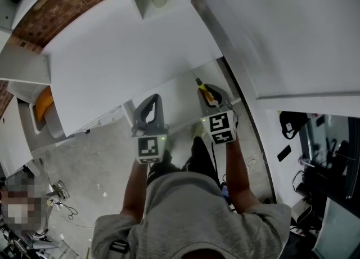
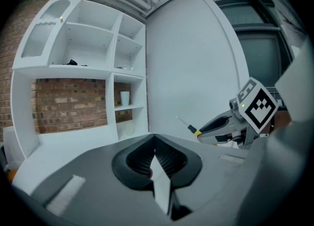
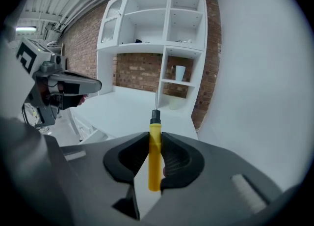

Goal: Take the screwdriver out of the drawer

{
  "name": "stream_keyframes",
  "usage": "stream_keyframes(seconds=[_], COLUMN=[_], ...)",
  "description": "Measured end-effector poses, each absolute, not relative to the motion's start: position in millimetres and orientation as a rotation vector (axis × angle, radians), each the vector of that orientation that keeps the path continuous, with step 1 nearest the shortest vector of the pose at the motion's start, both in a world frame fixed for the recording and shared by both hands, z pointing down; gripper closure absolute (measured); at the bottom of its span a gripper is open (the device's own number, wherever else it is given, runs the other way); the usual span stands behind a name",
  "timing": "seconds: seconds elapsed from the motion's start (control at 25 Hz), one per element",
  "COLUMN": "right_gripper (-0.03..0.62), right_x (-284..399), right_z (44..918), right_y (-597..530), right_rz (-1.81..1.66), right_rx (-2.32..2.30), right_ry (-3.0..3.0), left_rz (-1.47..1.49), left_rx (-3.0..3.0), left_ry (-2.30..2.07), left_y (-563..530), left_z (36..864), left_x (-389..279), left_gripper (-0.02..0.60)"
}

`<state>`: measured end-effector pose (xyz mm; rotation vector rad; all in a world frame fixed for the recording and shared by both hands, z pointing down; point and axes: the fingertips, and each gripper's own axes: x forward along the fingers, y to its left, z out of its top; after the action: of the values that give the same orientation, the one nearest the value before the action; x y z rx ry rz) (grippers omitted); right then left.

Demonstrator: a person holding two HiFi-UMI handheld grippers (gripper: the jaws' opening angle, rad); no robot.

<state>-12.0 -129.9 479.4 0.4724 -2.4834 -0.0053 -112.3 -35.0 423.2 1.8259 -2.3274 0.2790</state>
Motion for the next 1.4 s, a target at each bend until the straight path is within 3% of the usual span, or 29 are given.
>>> stream_keyframes(seconds=[0.64,1.4], right_gripper=[0.516,0.516], right_x=[28.6,106.4], right_z=[389.5,353.1], right_y=[-101.0,-75.3], right_rz=[0.004,0.01], right_rx=[0.774,1.134], right_ry=[-2.63,-2.618], left_rz=[0.229,0.213], left_rx=[2.027,2.287], left_ry=[-2.293,-2.129], left_y=[-24.0,-19.0], left_z=[362.6,334.4], left_x=[-84.6,-31.8], left_gripper=[0.569,0.569])
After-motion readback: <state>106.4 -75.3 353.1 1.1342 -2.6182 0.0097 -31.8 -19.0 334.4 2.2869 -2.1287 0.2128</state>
